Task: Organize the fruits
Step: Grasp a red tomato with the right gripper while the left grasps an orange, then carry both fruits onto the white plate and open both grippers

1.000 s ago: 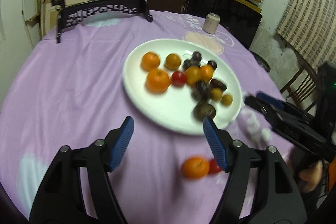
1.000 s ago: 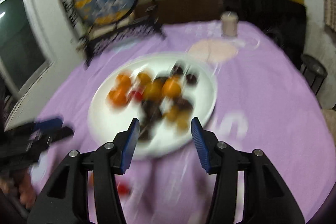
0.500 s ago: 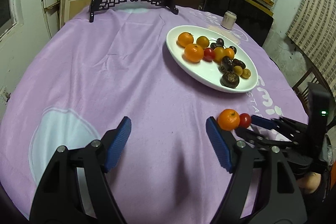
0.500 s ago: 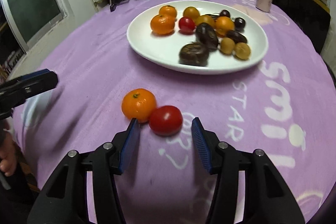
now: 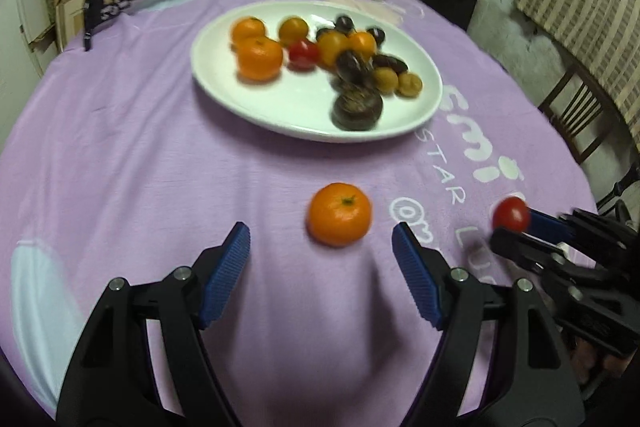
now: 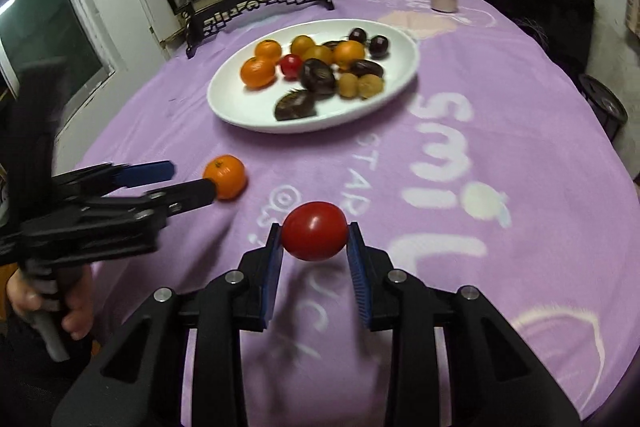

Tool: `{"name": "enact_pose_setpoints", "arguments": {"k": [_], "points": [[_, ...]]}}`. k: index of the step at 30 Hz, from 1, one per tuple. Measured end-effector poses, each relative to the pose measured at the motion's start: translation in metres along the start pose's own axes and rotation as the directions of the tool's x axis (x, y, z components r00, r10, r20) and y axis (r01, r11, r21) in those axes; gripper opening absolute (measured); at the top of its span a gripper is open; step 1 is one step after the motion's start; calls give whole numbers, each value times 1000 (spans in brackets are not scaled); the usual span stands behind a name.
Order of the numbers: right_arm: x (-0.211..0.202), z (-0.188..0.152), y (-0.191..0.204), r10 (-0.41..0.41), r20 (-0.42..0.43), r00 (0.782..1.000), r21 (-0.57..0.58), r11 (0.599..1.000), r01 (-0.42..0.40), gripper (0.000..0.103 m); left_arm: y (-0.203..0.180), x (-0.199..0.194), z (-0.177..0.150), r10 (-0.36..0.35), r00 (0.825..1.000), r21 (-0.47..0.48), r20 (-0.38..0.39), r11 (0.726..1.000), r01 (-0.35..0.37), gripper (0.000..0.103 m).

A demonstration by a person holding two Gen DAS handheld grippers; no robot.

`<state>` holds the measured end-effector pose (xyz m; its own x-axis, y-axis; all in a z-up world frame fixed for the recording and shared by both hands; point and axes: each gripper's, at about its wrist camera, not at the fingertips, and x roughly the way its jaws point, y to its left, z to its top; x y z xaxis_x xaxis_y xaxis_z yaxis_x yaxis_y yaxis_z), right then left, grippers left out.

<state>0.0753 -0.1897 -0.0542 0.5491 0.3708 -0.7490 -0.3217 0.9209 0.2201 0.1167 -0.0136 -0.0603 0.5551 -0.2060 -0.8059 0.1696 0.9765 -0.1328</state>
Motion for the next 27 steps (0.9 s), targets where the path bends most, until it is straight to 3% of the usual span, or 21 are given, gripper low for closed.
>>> {"name": "enact_pose_setpoints", "arguments": {"k": [4,6,7,8,9,20,27], "points": [[-8,-6,-12,13,6,1000,27,1000,-13,33,-7,17,7,13,999,2,-30,1000,-13,74],[-8,-6,-14,25,11,1000,34,999,-25,33,-7,22,9,18,999,-1,-40,1000,-18,62],[-7,-5,-14,31,11,999,35,999,-31,33,-6,26,9,14,998,-1,-56,1000,-14,48],[-6,-5,-13,36,9,999,34,999,-36,33,-7,27,9,28,999,8,-45,1000,-27,40],[-4,-5,-12,41,6,999,32,999,-42,33,-9,26,8,16,999,16,-47,1000,-15,38],[6,2,5,49,-19,999,-1,999,-49,33,-9,-9,2,-42,999,18,6,999,42,37],[12,28,20,45,-5,999,-44,998,-46,33,1,-29,13,-46,998,27,52,999,44,37]]}}
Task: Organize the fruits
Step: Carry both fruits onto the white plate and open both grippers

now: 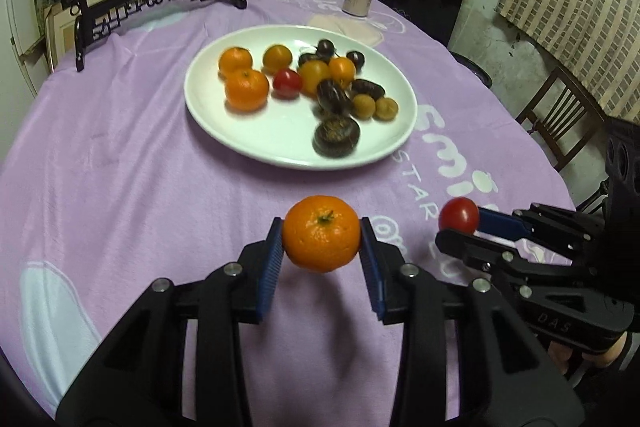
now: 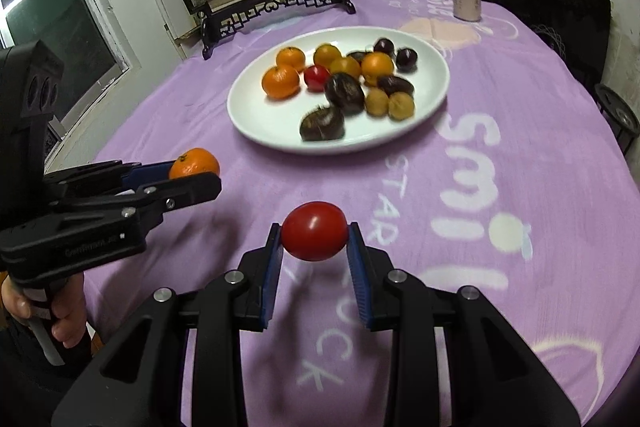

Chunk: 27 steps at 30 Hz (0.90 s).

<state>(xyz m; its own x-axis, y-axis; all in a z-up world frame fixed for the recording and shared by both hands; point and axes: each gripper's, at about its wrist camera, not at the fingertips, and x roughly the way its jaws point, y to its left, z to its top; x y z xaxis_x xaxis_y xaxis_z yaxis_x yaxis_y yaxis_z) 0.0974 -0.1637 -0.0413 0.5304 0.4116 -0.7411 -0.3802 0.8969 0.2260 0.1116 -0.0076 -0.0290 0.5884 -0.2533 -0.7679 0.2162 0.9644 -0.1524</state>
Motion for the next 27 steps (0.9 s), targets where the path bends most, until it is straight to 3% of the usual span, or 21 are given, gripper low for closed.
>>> {"name": "enact_pose_setpoints", "arguments": {"k": [3,8,12,15,22,23,24,25,27], "points": [[5,16,2,-10,7,1000,-16,1000,10,33,7,0,9,5,1000,-4,0,1000,-5,37],[20,61,-9,-16,22,1000,7,1000,16,33,17,7,55,36,999,-1,39,999,-36,38],[51,102,-23,-105,38,994,14,994,104,33,24,41,103,68,997,-32,29,997,-67,38],[70,115,-36,-157,45,987,25,987,156,33,31,63,111,58,998,-65,3,996,-58,38],[82,118,-48,-108,31,994,43,993,107,33,38,79,111,28,999,-66,-27,997,-30,39],[80,118,-48,-101,46,994,44,994,99,39,38,78,110,29,999,-66,-21,997,-30,45],[78,117,-48,-104,59,993,47,994,102,56,37,76,110,37,999,-65,-9,997,-38,53],[75,117,-50,-118,73,990,56,992,114,60,37,72,111,62,998,-62,15,996,-61,70],[66,115,-52,-156,103,982,74,986,149,67,36,60,109,106,992,-57,65,993,-103,75]]}}
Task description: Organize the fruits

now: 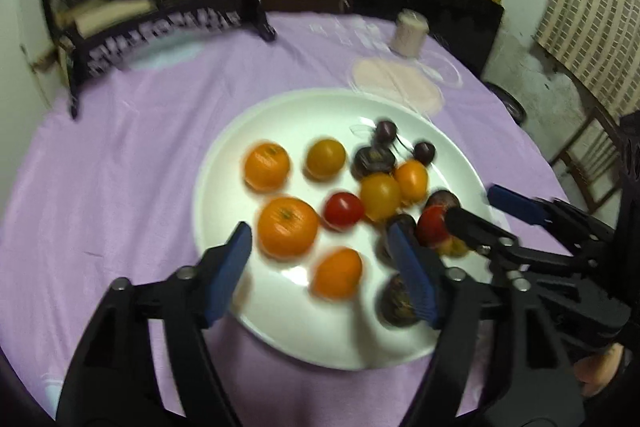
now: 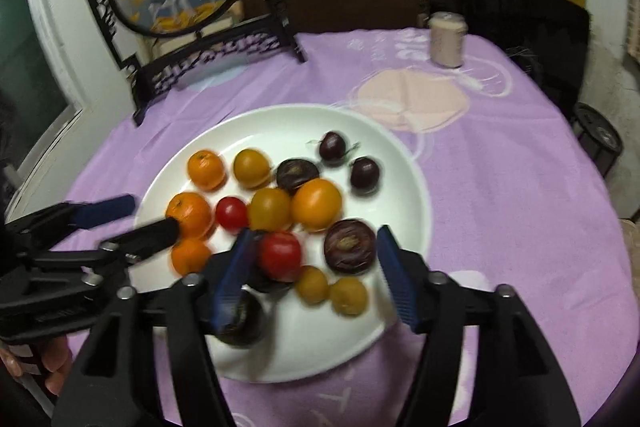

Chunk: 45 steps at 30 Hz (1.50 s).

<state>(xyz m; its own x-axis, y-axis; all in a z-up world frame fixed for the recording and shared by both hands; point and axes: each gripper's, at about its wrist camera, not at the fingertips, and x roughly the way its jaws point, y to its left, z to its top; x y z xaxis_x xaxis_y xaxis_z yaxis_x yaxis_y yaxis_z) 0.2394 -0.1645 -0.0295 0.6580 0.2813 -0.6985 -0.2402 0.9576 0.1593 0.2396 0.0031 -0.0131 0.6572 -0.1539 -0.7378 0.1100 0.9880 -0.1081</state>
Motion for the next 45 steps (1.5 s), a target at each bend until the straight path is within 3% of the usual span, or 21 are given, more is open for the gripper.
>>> {"name": "enact_pose_setpoints", "arguments": {"k": [2,5,8,11,16,25,45], "points": [[-6,-2,-4,-22,11,1000,12,1000,22,69,2,-12,-4,18,999,-5,33,1000,-18,85],[-21,-15,-8,-13,-11,1000,54,998,14,90,3,-28,-13,25,998,-18,54,1000,-25,90],[-39,-28,0,-20,-12,1000,23,1000,20,91,5,-46,-29,27,998,-30,63,999,-25,98],[-56,-47,12,-81,-15,997,-25,996,81,101,8,-66,-50,34,997,-51,64,998,-30,101],[-76,-74,26,-67,-46,997,-38,997,65,101,10,-91,-82,83,995,-72,46,994,-80,101],[-102,-94,40,-85,-38,996,-59,995,82,101,3,-117,-111,81,995,-60,56,995,-78,101],[-127,-105,49,-52,-11,999,-54,997,51,101,-2,-146,-122,84,992,-45,95,996,-80,101]]}}
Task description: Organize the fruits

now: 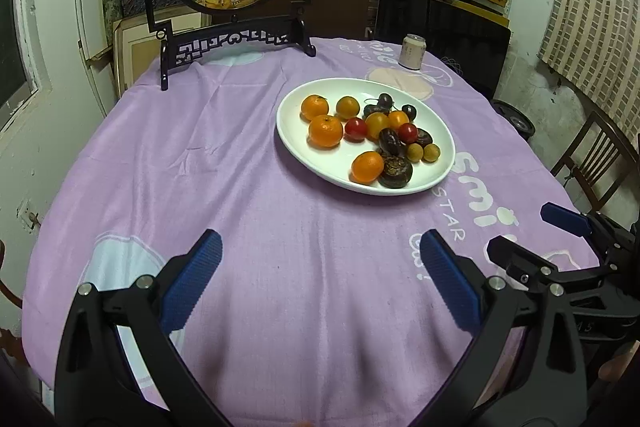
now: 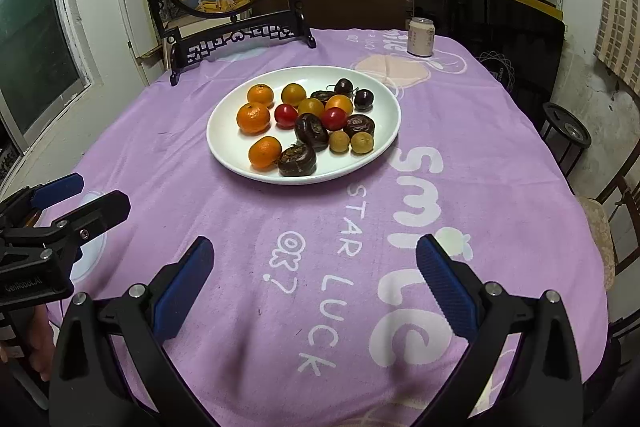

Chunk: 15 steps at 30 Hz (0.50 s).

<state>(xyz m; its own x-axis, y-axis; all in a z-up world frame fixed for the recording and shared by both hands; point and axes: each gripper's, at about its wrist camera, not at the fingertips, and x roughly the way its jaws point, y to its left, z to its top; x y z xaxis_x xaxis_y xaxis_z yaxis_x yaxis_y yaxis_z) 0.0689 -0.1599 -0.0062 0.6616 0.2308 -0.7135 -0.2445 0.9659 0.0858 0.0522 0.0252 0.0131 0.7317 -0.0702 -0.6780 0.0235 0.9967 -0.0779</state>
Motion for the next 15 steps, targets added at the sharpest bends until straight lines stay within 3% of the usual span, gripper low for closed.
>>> {"name": "enact_pose_setpoints", "arguments": {"k": [15], "points": [[1,1,1,8,-7,1000,3,1000,-8,101,-3,3,0,3,1000,13,-13,1000,-3,101]]}}
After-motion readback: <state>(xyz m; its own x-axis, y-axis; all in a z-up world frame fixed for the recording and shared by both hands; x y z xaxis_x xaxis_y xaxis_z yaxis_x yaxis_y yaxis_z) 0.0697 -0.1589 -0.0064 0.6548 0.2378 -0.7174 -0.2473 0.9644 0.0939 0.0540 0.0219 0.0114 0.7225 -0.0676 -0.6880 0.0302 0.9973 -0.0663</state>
